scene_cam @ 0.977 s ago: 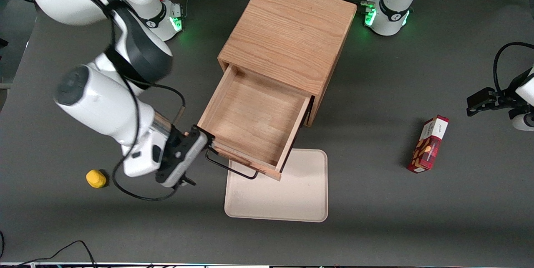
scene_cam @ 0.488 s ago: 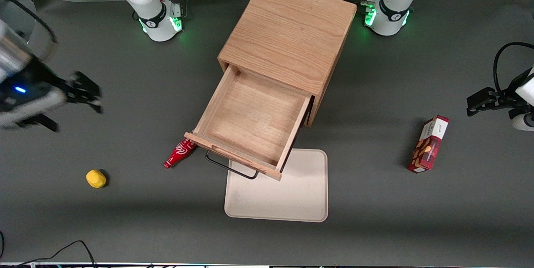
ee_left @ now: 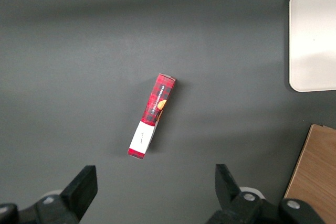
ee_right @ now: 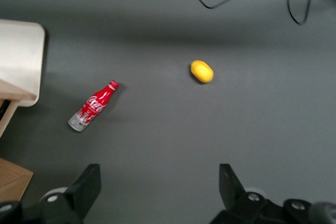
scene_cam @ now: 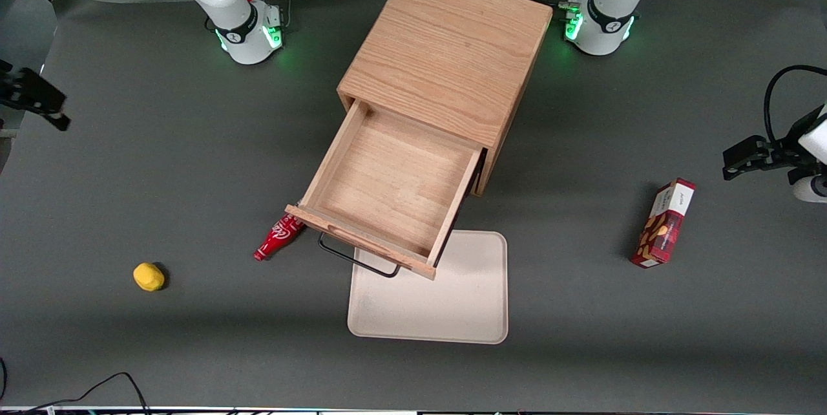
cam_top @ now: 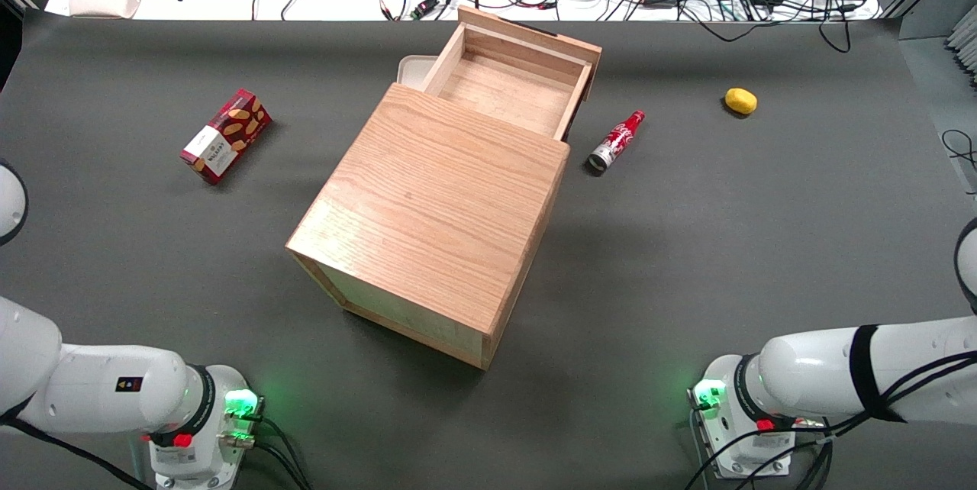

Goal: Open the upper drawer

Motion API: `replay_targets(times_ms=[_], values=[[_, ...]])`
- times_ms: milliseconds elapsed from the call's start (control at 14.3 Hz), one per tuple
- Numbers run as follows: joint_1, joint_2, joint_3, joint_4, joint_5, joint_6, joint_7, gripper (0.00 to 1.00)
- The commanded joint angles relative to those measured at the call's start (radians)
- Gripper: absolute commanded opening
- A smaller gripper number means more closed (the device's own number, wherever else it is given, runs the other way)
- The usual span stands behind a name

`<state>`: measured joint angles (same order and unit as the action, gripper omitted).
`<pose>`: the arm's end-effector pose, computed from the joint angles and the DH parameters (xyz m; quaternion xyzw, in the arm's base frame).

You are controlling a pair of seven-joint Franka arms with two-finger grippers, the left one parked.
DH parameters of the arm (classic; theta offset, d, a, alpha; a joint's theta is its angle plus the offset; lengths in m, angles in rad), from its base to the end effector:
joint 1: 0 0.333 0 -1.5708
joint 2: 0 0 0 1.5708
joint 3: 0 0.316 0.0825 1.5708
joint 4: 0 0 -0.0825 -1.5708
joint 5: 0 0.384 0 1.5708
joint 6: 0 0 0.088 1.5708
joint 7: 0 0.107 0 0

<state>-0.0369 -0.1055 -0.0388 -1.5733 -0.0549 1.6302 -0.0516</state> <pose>0.5244 -0.0467 0.6862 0.9963 -0.0127 0.0793 0.0305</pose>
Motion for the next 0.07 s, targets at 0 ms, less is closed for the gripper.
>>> replay_targets(times_ms=[0], values=[[0.019,-0.007,-0.035,-0.019,0.032,0.020,0.016,1.00]])
